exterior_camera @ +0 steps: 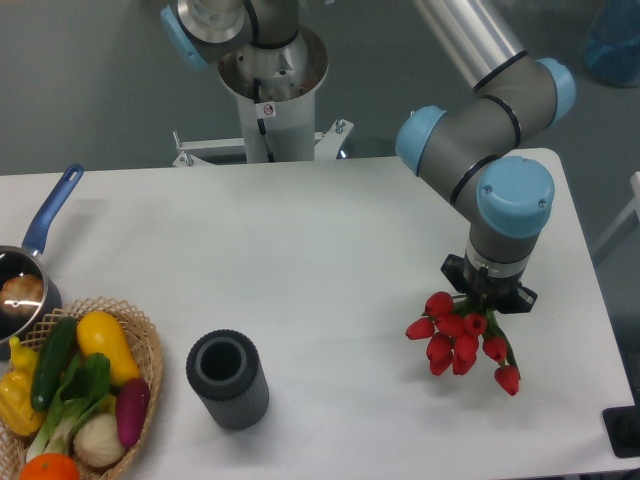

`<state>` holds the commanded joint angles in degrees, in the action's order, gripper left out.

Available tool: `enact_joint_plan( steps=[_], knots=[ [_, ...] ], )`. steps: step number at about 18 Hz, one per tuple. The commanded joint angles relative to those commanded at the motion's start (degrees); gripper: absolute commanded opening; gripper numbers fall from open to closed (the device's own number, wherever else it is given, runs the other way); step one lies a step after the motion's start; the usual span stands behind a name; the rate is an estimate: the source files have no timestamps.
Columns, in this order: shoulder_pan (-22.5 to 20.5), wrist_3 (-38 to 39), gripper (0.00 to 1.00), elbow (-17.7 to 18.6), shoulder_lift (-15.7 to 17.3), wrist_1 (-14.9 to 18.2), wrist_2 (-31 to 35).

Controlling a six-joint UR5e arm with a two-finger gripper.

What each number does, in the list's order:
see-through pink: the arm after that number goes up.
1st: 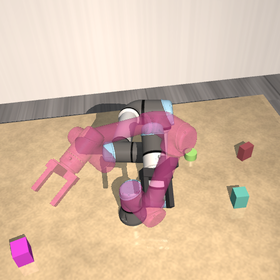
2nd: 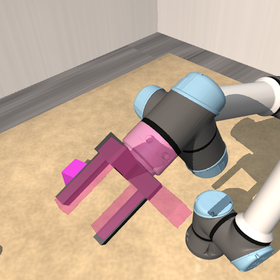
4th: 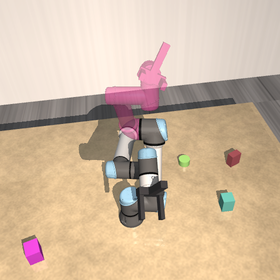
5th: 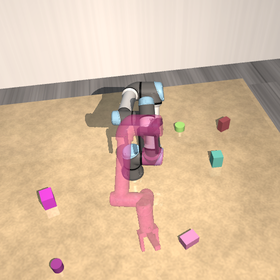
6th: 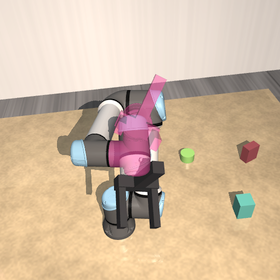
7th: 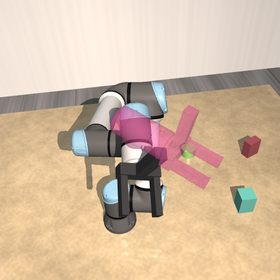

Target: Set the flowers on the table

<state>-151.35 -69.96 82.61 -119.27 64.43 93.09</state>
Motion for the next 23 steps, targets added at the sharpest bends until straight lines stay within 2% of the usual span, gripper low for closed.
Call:
enact_joint_plan(
  steps=[1, 2, 5, 10, 14, 19, 23],
  knots=[
    [-0.18, -0.09, 0.79, 0.01, 0.09, -0.09, -1.23],
    [-0.26, 0.0, 0.88, 0.01, 0.09, -0.09, -2.03],
    [-0.27, 0.35, 1.0, 0.09, 0.35, -0.79, -2.12],
    [-0.88, 1.32, 1.0, 0.09, 0.44, -1.84, -2.03],
    [-1.76, 0.97, 1.0, 0.18, 0.97, -4.83, -2.03],
    [-4.39, 0.18, 1.0, 0.18, 0.88, -10.28, -2.39],
    [-5.71, 0.09, 1.0, 0.18, 0.7, -11.34, -2.39]
  ],
)
